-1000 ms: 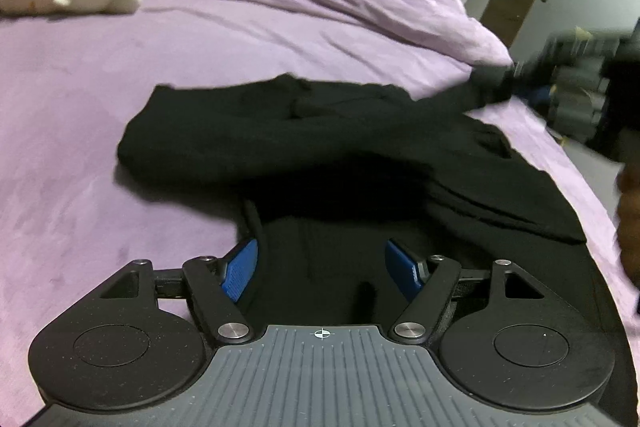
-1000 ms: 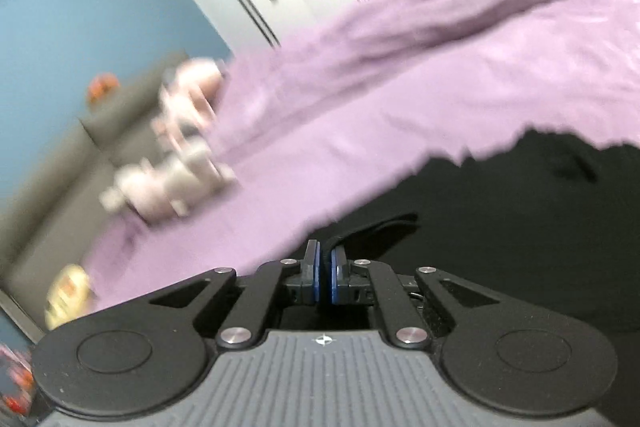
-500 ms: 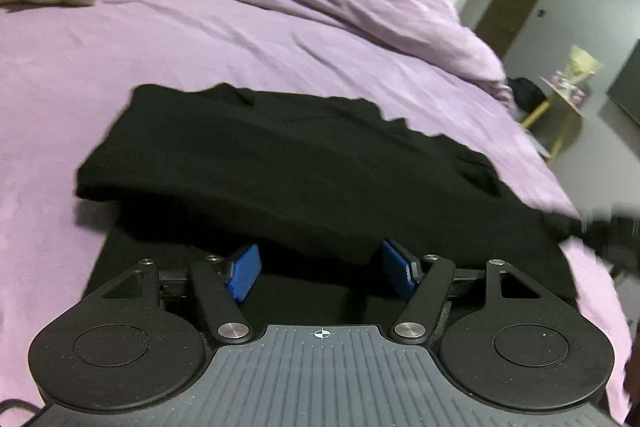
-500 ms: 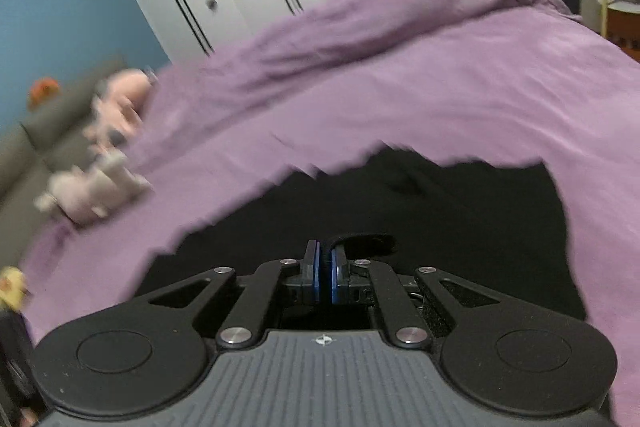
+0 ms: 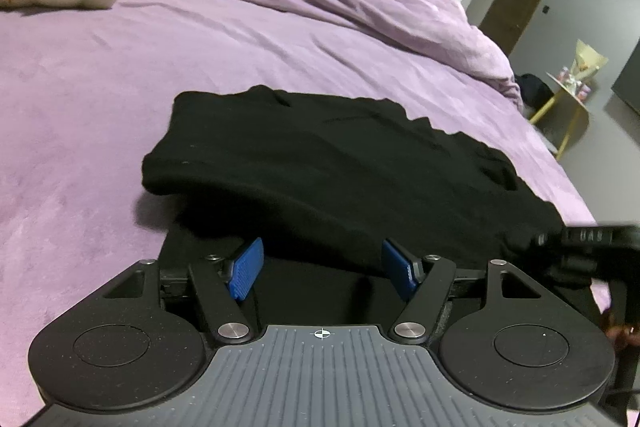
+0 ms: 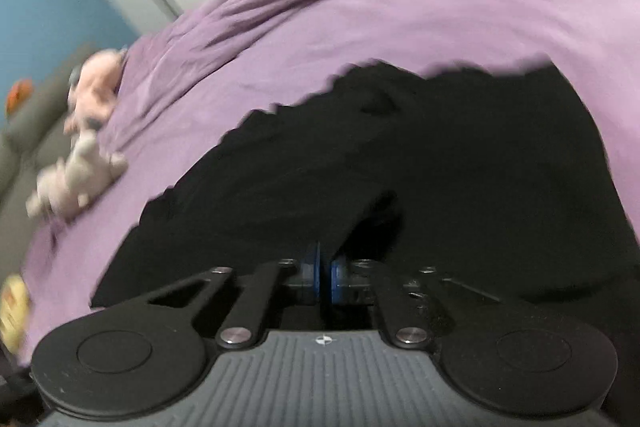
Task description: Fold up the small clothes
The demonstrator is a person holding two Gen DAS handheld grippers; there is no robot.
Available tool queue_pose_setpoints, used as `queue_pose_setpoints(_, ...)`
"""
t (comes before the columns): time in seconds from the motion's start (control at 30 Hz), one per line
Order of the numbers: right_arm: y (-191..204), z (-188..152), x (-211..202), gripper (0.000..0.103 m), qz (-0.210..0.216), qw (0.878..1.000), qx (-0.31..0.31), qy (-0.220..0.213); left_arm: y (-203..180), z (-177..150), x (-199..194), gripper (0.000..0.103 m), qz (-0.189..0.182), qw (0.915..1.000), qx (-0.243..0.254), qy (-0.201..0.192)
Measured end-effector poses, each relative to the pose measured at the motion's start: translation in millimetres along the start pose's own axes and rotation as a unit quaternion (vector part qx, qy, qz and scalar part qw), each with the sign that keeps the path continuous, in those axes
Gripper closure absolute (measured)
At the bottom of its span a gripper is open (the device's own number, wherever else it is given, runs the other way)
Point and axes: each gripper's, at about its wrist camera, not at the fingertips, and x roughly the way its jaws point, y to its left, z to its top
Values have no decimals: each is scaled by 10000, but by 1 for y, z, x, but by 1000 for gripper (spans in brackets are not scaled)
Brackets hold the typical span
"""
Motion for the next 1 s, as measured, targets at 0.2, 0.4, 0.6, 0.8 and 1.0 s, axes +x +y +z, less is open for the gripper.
queue_pose_setpoints(0.2,6,41,-65,99,-46,9885,-328,-1479,0,4,2,31,184,9997,117,-54)
queue_pose_setpoints(0.4,-54,28,-42,97,-929,9927,-150,-750,13,9,4,30,250,9991,-336,-70)
queue_pose_setpoints(0.6,-89,1,-35,77,-736,9952,533,-365,17,14,2,30,343,9988,-338,-33)
queue_pose_setpoints(0.8,-82,1,-32,86,-1000,9944,129,-311,21,21,5,30,499,9980,-392,-34)
queue_pose_setpoints(1.0,-86,15,-41,98,-1021,9922,393,-606,26,26,3,30,758,9963,-369,-154)
